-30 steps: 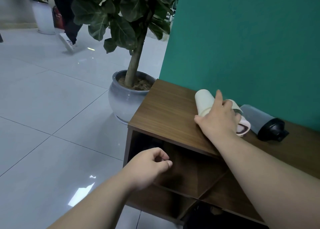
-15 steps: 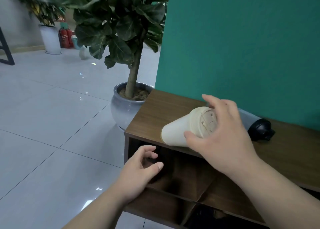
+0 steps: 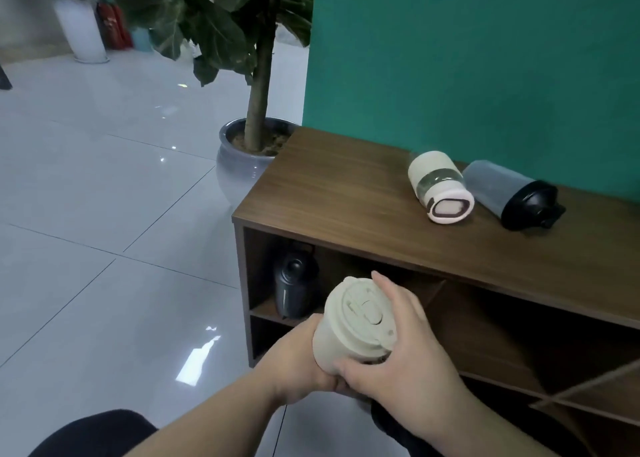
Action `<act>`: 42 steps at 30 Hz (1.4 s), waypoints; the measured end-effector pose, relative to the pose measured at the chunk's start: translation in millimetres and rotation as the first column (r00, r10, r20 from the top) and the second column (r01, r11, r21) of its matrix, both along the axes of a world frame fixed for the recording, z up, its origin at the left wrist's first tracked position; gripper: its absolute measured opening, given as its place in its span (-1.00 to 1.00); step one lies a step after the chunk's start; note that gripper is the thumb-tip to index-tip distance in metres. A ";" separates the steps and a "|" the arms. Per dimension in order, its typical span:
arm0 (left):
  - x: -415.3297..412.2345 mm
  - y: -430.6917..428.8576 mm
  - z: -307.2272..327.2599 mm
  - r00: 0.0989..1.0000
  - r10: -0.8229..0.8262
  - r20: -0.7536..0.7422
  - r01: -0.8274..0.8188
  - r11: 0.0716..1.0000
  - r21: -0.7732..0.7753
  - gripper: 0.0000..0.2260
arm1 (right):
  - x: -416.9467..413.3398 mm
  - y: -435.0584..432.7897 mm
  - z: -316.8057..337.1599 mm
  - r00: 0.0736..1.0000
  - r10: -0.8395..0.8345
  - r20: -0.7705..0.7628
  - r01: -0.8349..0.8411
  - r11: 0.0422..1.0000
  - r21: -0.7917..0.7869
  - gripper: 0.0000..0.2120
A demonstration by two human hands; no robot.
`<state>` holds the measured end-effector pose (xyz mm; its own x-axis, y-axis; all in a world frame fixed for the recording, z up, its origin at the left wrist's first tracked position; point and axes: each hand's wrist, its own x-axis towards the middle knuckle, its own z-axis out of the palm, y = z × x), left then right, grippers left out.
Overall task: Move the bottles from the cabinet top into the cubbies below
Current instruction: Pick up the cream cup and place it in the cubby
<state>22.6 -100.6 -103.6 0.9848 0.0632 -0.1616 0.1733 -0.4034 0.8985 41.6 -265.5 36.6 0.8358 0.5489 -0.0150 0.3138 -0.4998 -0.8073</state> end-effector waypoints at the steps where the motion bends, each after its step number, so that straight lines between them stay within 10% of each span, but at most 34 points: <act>1: 3.4 1.7 -9.2 0.999 0.029 -0.031 -0.028 0.999 0.026 -0.17 | 7.4 -3.3 -12.8 0.997 -0.017 -0.069 0.019 0.999 0.029 0.04; 12: 66.0 7.4 -113.1 0.972 0.114 -0.207 -0.089 0.988 0.124 -0.17 | 84.1 -4.6 -91.9 0.979 -0.075 -0.190 0.080 0.997 0.019 -0.08; 17: 90.2 -3.5 -101.0 0.970 0.170 -0.174 -0.136 0.972 0.190 -0.48 | 106.6 11.0 -96.2 0.984 -0.138 -0.116 0.138 0.990 -0.003 -0.18; 37: 120.4 -22.6 -138.2 0.949 0.275 -0.154 -0.156 0.836 0.526 -0.14 | 131.4 26.6 -129.0 0.948 -0.310 -0.069 0.302 0.947 -0.106 -0.26; 42: 115.6 -24.9 -125.8 0.945 0.307 -0.116 -0.226 0.865 0.448 -0.41 | 127.1 27.2 -129.7 0.936 -0.351 -0.033 0.346 0.932 -0.108 -0.19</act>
<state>138.3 -125.6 -229.4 0.8774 0.4214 -0.2293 0.4689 -0.6522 0.5956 168.7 -238.3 -93.1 0.9709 0.2166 -0.1017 0.0653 -0.6486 -0.7583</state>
